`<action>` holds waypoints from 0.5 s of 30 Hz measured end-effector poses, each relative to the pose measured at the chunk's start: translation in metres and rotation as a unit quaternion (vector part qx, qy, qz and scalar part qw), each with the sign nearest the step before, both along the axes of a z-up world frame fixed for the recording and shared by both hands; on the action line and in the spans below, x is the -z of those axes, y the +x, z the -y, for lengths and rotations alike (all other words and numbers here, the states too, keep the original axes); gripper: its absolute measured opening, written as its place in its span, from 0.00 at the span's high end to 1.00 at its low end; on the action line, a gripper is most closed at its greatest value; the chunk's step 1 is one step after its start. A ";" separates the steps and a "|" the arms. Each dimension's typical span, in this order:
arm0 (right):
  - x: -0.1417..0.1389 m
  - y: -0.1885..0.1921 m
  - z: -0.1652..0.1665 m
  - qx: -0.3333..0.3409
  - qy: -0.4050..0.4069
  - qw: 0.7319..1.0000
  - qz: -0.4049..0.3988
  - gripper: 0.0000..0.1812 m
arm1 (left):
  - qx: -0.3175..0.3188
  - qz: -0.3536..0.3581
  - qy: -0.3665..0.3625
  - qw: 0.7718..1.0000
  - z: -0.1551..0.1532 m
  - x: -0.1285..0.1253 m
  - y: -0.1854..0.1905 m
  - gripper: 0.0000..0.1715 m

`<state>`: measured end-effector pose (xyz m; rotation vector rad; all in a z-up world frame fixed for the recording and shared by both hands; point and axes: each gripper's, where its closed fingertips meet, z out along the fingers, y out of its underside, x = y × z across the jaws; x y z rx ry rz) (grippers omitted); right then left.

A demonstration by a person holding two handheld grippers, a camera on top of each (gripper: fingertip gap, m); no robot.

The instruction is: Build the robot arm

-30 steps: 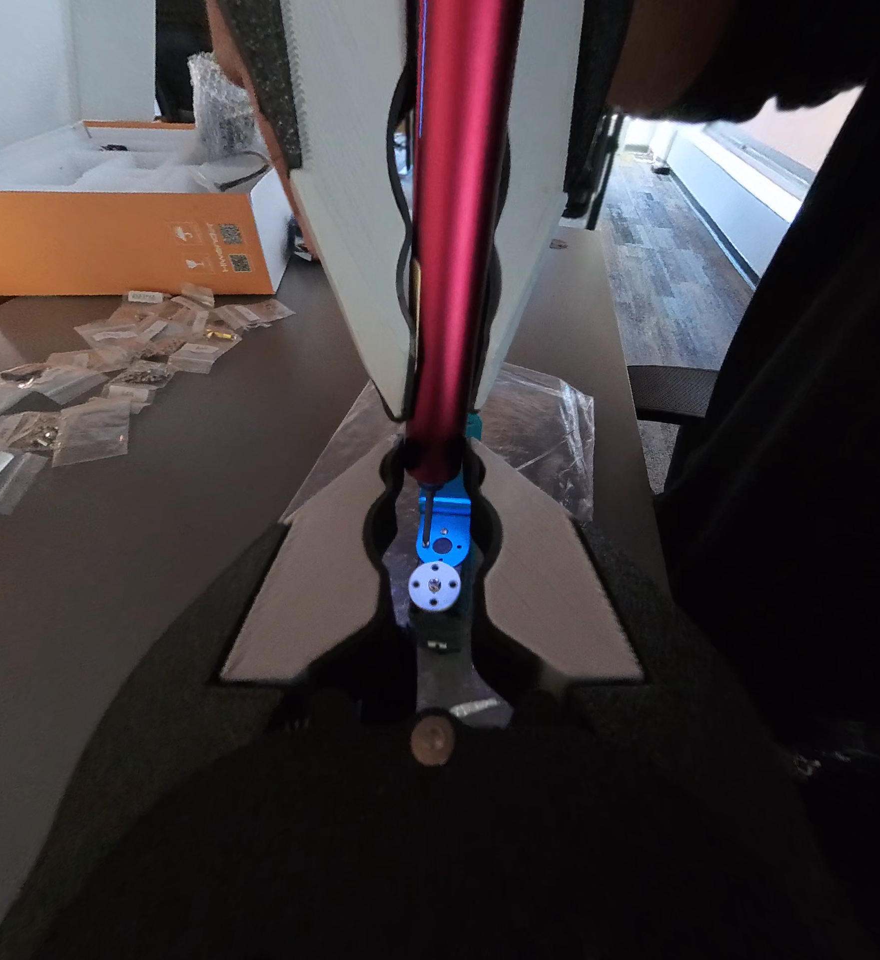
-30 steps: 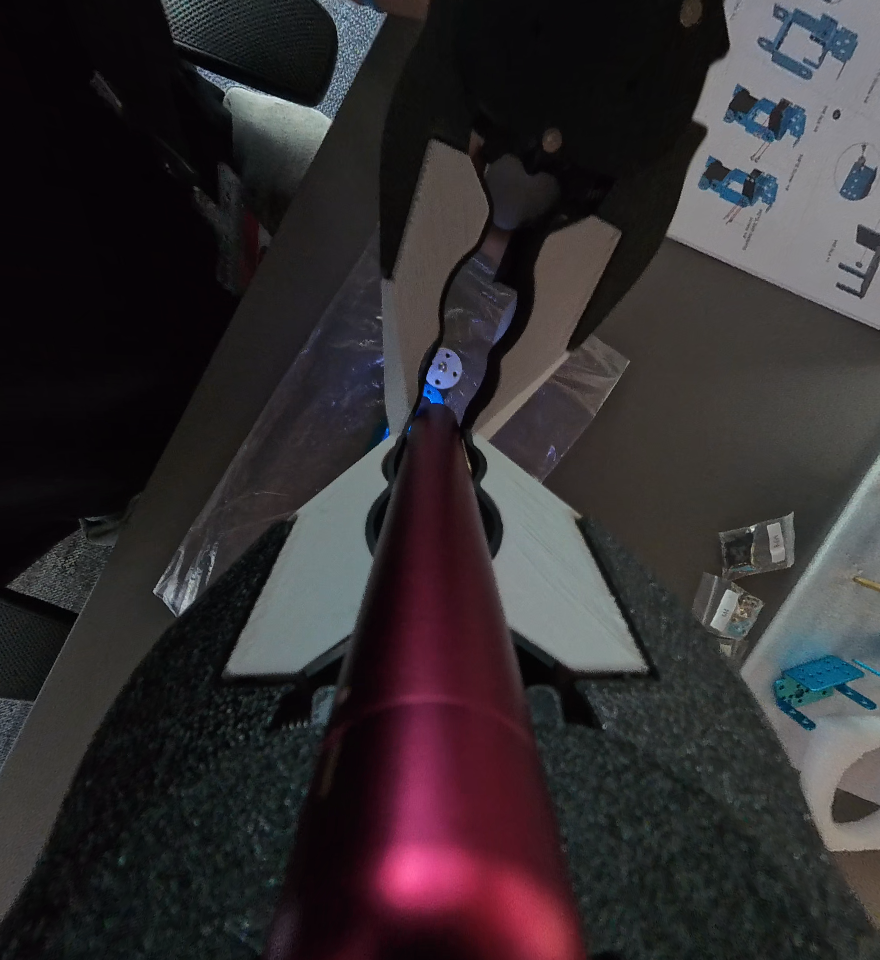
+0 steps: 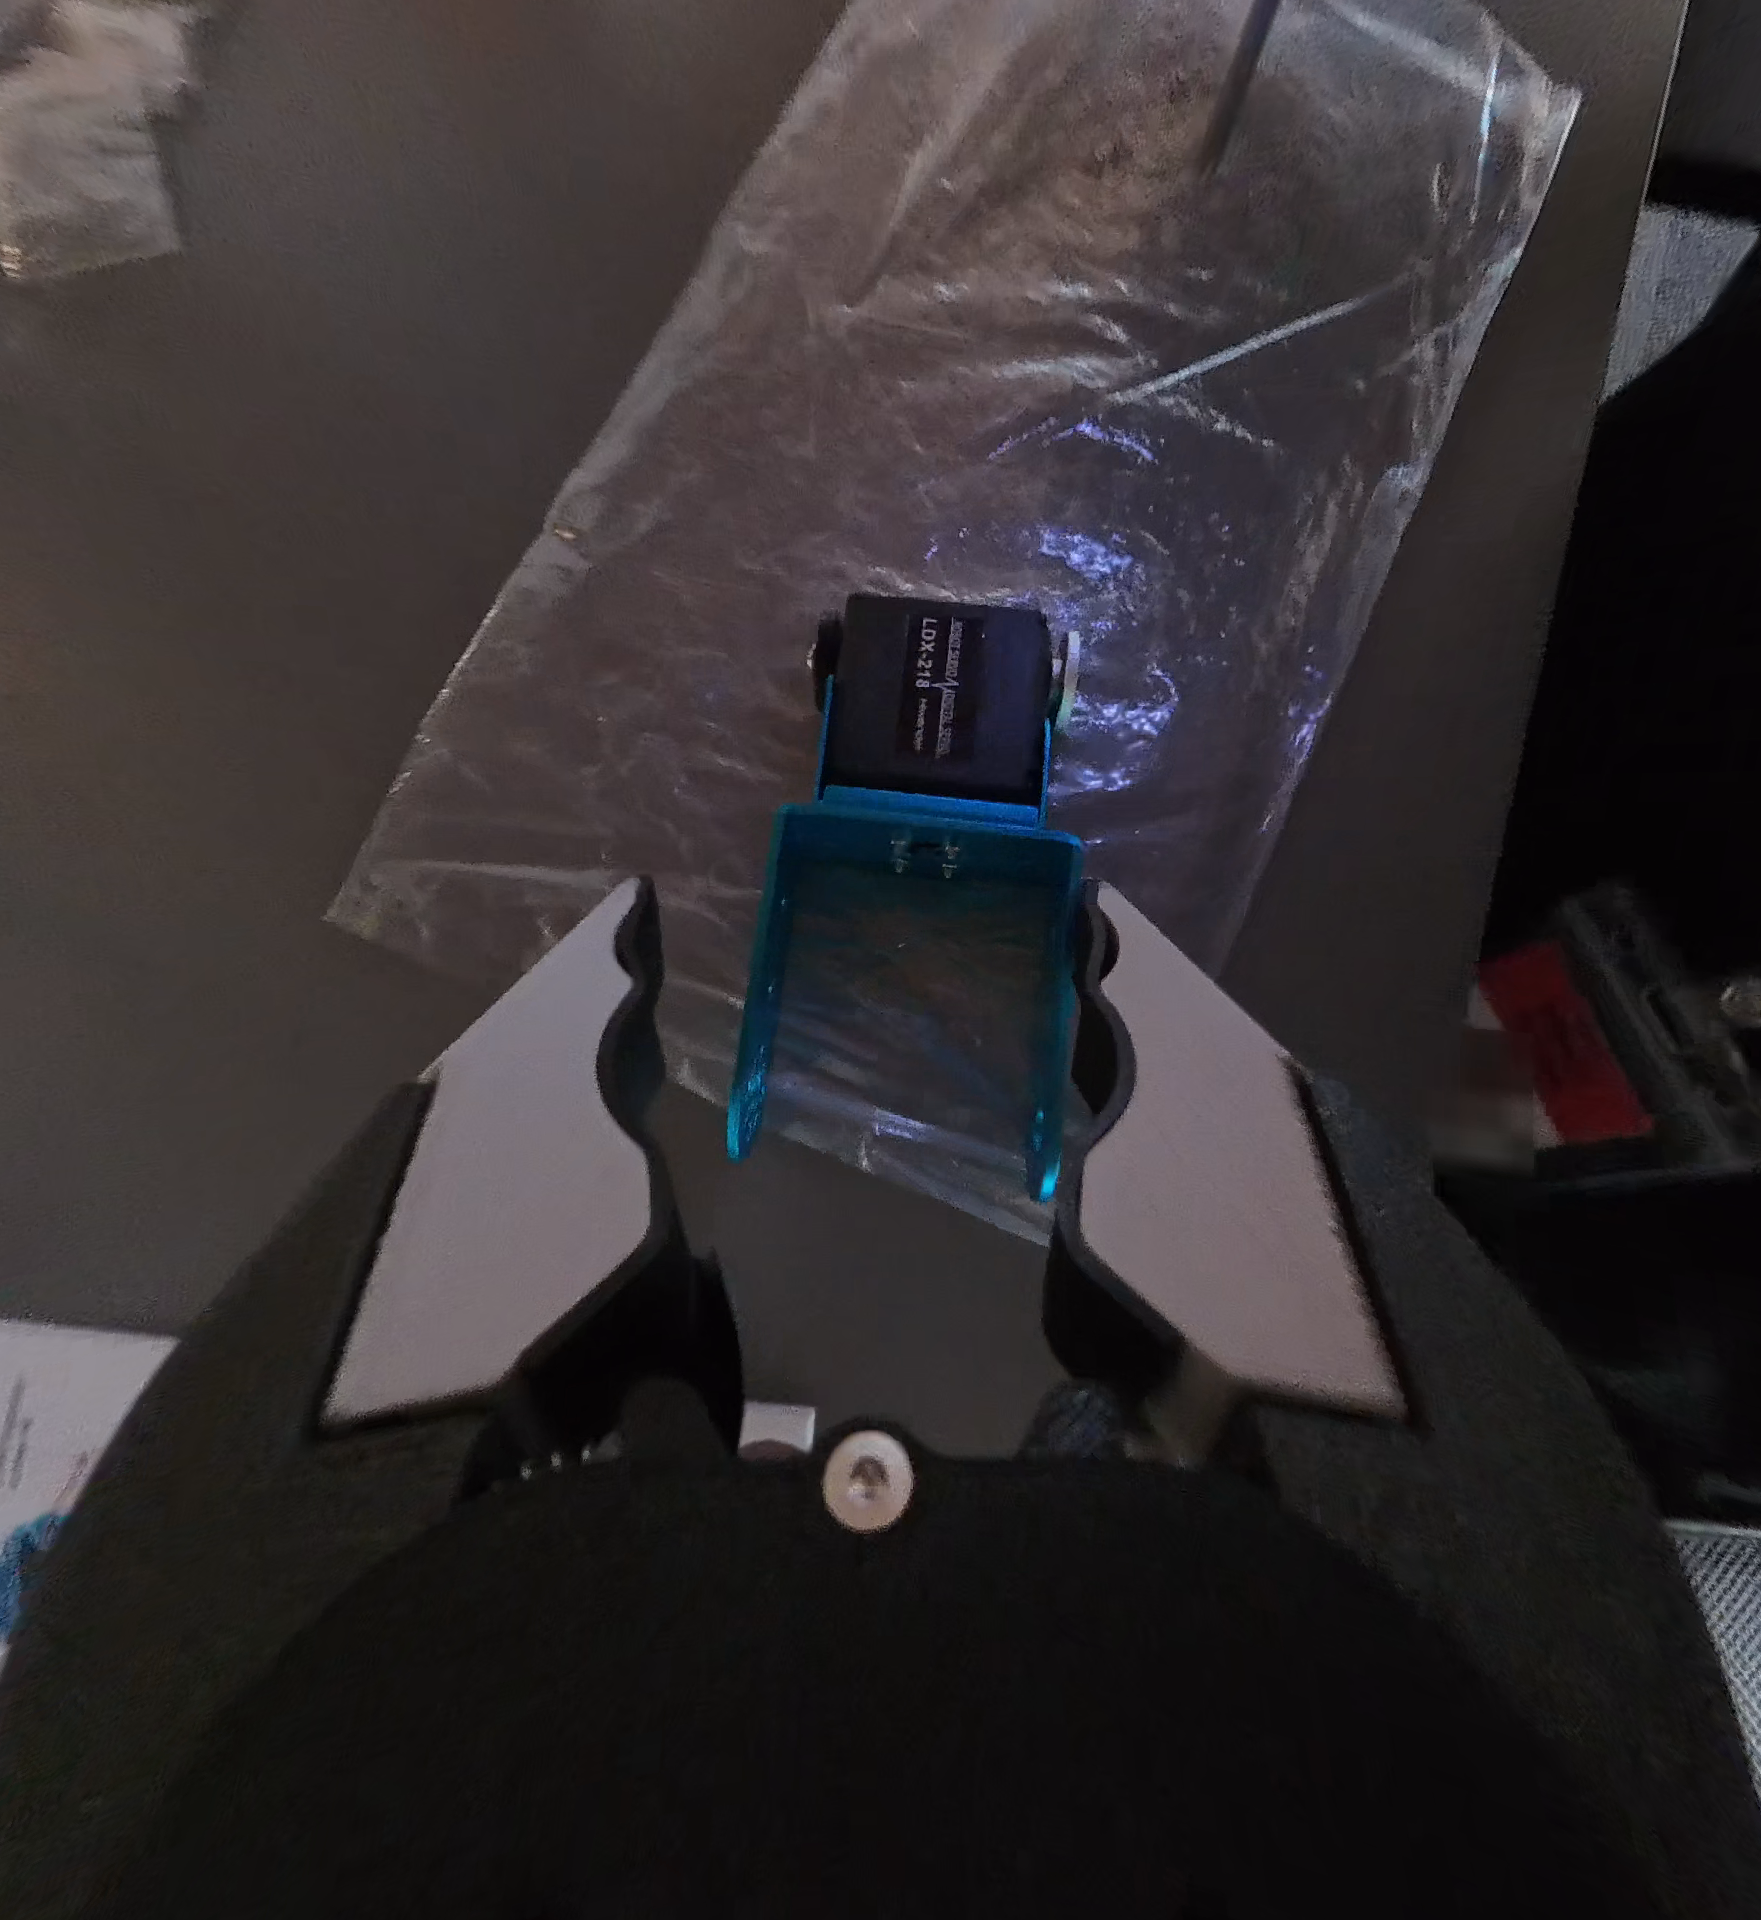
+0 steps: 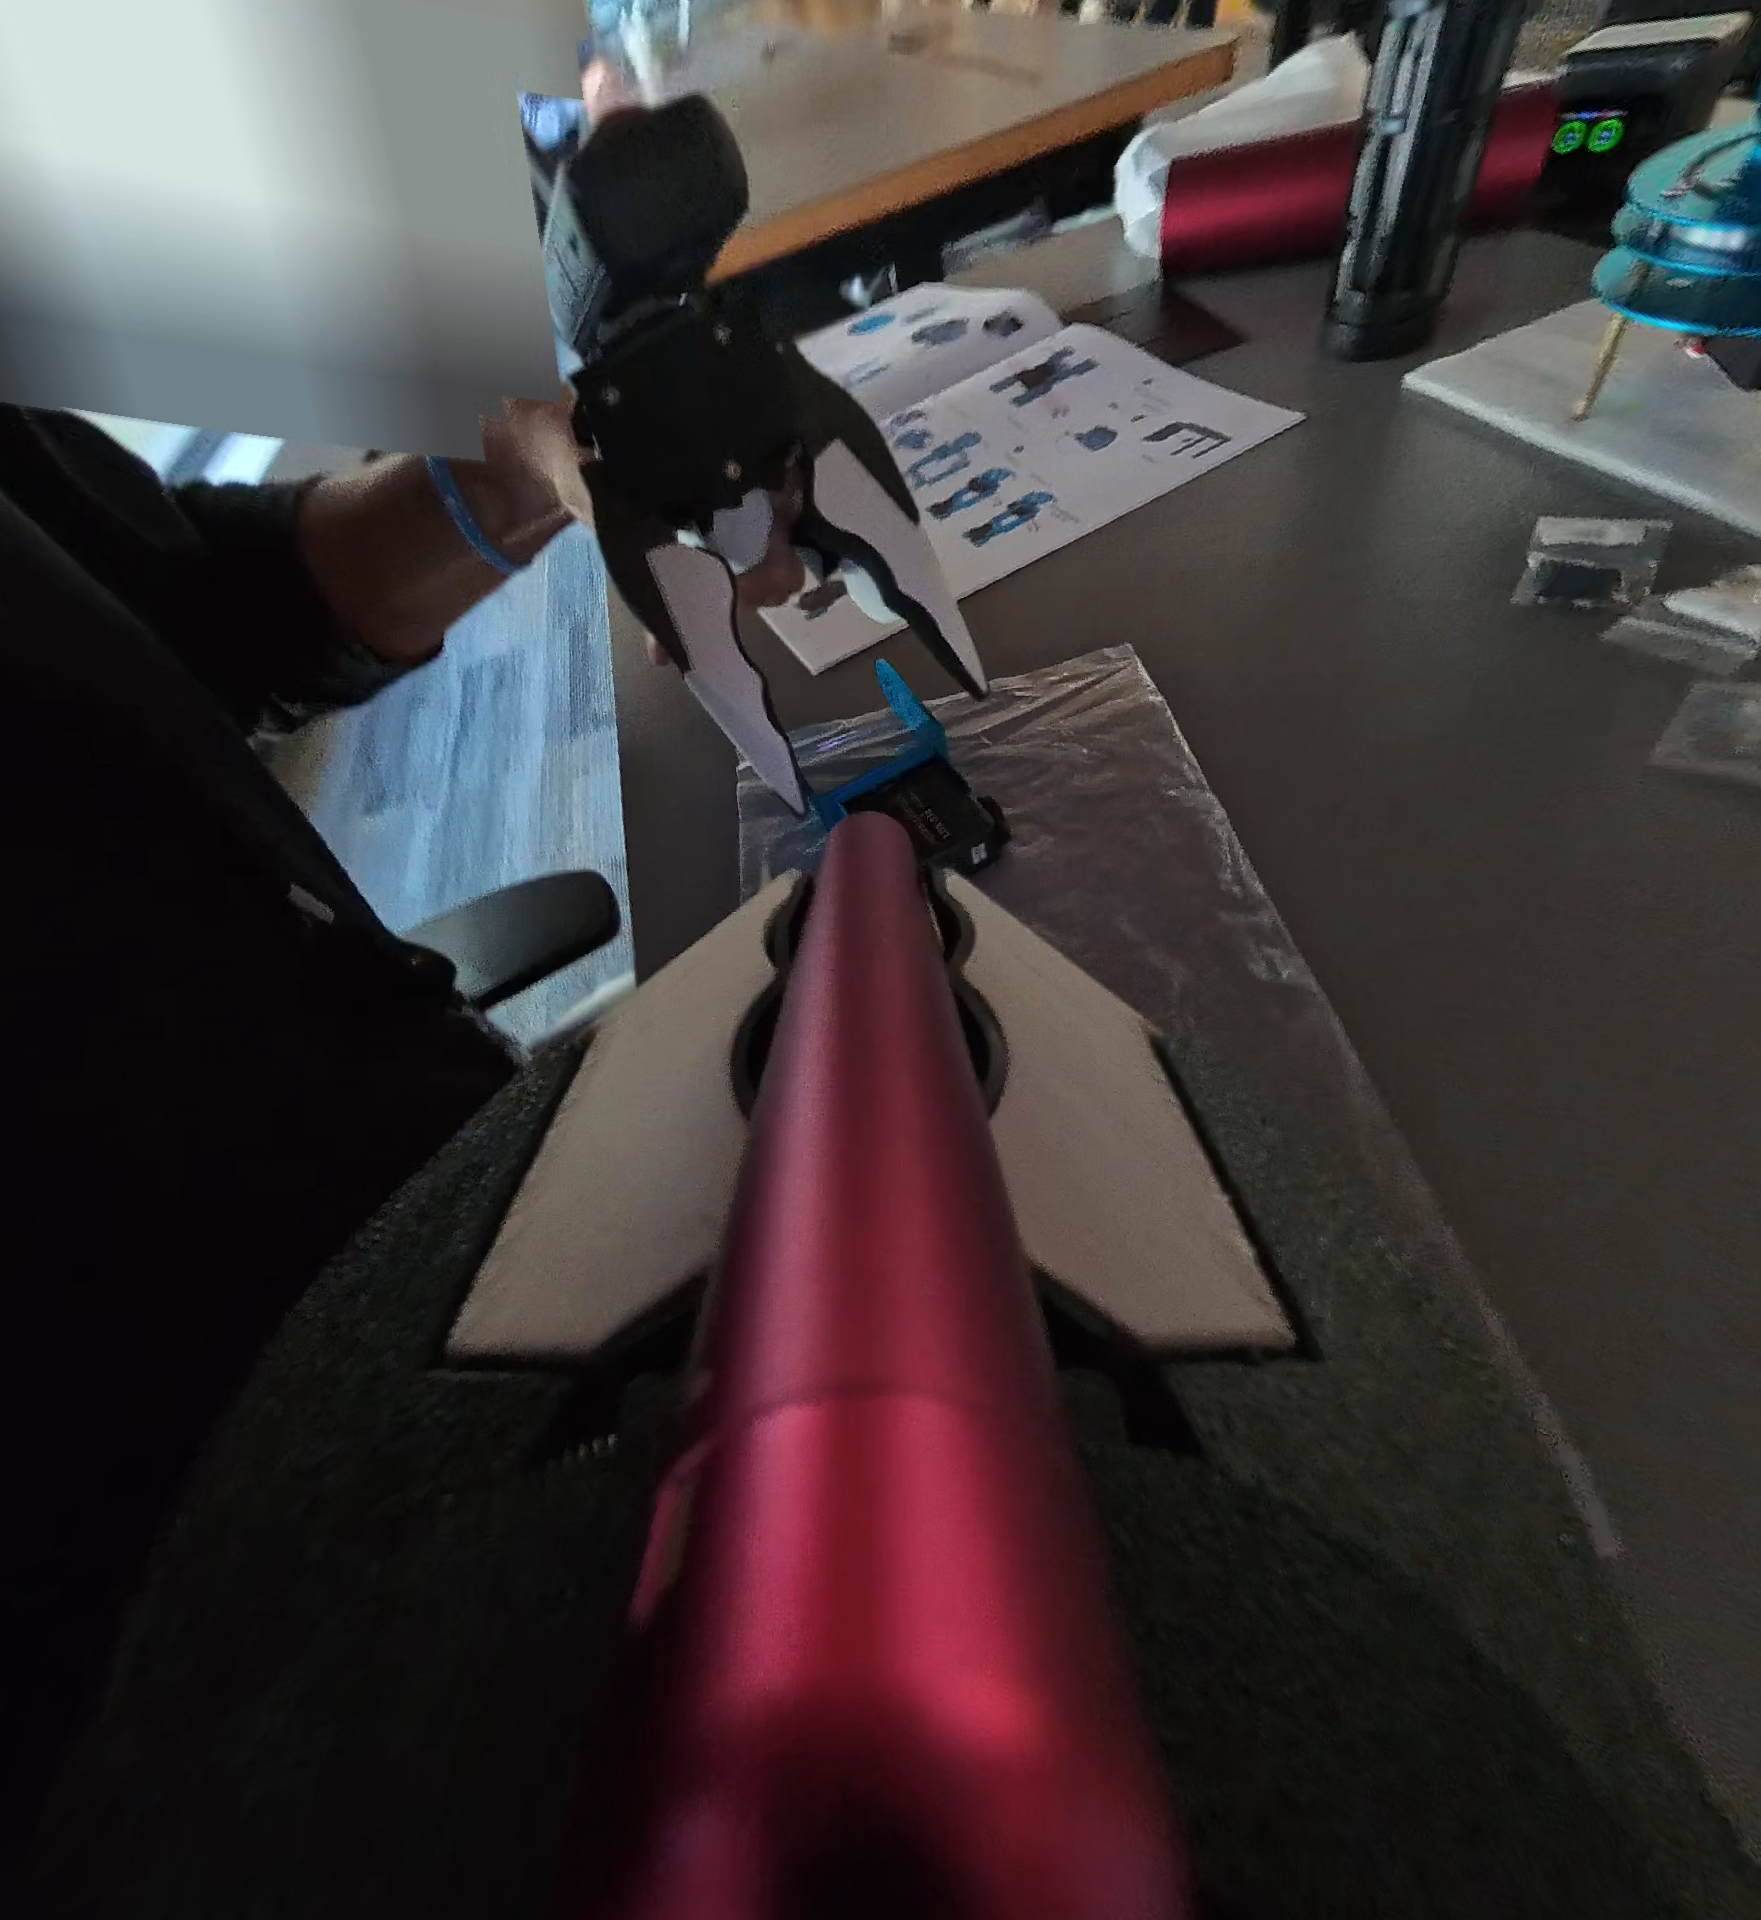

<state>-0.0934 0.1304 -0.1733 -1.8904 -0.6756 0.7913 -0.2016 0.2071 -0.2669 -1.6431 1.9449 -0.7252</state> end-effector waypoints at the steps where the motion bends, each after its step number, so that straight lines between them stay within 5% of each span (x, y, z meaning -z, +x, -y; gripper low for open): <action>1: 0.002 0.001 0.004 0.010 0.000 1.000 -0.019 0.87 | 0.006 -0.016 -0.003 1.000 0.002 0.004 0.002 0.54; 5: 0.008 0.001 0.013 0.034 0.013 0.998 -0.058 0.88 | 0.021 -0.057 -0.008 0.998 0.010 0.014 0.006 0.61; 8: 0.013 0.000 0.009 0.068 0.033 0.996 -0.048 0.87 | -0.028 -0.079 -0.013 0.996 0.003 0.009 0.005 0.62; 12: 0.014 -0.016 0.003 0.093 0.079 0.993 0.004 0.88 | -0.131 -0.064 -0.119 0.982 0.003 -0.006 0.012 0.62; 15: 0.010 -0.028 0.003 0.117 0.114 0.986 0.028 0.87 | -0.205 -0.001 -0.240 0.949 0.007 -0.021 0.025 0.62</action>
